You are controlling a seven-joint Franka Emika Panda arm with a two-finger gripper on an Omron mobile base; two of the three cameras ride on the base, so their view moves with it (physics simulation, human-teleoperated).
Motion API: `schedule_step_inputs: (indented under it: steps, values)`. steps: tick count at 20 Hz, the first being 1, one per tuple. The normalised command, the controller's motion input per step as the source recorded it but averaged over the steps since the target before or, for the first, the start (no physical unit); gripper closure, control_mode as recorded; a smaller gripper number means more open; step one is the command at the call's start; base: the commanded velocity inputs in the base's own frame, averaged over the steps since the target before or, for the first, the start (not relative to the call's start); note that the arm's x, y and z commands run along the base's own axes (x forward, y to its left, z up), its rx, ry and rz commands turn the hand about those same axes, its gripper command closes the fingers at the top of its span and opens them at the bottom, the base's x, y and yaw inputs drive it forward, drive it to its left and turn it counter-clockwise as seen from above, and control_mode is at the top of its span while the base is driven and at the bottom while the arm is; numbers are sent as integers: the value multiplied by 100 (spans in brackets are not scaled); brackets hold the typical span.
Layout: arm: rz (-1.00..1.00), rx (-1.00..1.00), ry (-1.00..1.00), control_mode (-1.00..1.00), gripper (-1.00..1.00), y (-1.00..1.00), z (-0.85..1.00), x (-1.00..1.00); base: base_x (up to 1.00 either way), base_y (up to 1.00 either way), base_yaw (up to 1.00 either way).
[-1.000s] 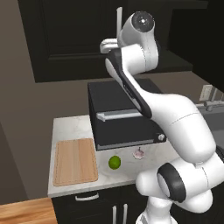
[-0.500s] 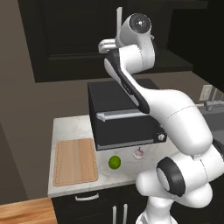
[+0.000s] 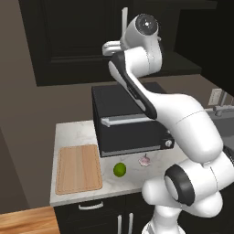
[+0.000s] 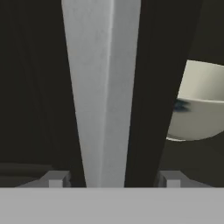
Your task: Open the cabinet. Place the bowl and condiment on the counter. Then place the lime and garlic on the cutting board.
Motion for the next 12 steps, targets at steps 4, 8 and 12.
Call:
schedule_step_inputs:
  steps: [4, 8, 12]
  values:
    - [0, 0, -10, -100, 100, 82, 0, -75, 0, 0, 0]
    - [0, 0, -10, -100, 100, 100, 0, -95, 0, 0, 0]
    - [0, 0, -6, -100, 100, 100, 0, -98, 0, 0, 0]
